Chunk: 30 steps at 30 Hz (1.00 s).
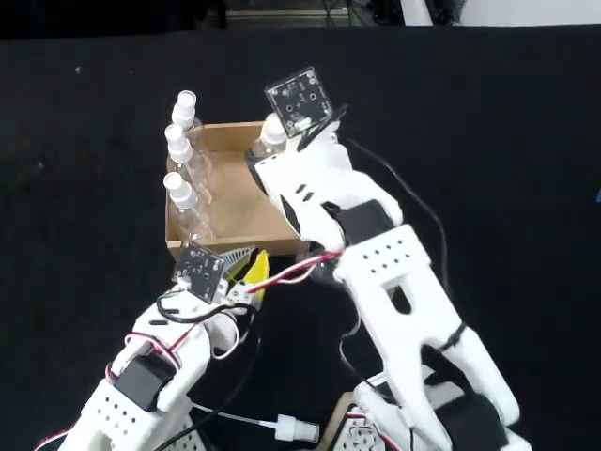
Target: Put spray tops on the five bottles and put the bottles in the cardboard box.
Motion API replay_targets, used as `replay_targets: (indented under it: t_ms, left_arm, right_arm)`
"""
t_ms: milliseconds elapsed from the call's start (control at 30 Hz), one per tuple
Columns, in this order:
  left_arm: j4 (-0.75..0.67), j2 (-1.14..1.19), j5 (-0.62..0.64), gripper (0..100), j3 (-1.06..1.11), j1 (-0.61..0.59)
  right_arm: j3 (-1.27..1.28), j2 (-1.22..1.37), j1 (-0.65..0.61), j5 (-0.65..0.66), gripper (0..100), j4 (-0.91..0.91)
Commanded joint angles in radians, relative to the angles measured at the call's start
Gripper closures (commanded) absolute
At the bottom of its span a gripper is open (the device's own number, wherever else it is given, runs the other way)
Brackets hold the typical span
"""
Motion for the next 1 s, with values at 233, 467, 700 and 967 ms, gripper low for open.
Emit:
replay_targets:
  t_ms: [233,467,700,967]
  left_arm:
    - [0.083,-0.011,-0.002,97,0.019,0.004]
    - [0.374,-0.012,-0.002,97,-0.213,-0.021]
    - [0.47,-0.012,-0.003,97,-0.463,-0.298]
    - [0.322,-0.012,0.006,97,-0.51,-0.78]
  right_arm:
    - [0.031,0.065,0.041,-0.084,98.8,-0.281]
    - [0.143,0.047,0.04,-0.078,98.8,-0.419]
    - [0.147,0.05,0.04,-0.083,98.8,-0.425]
    - [0.15,0.051,0.04,-0.084,98.8,-0.425]
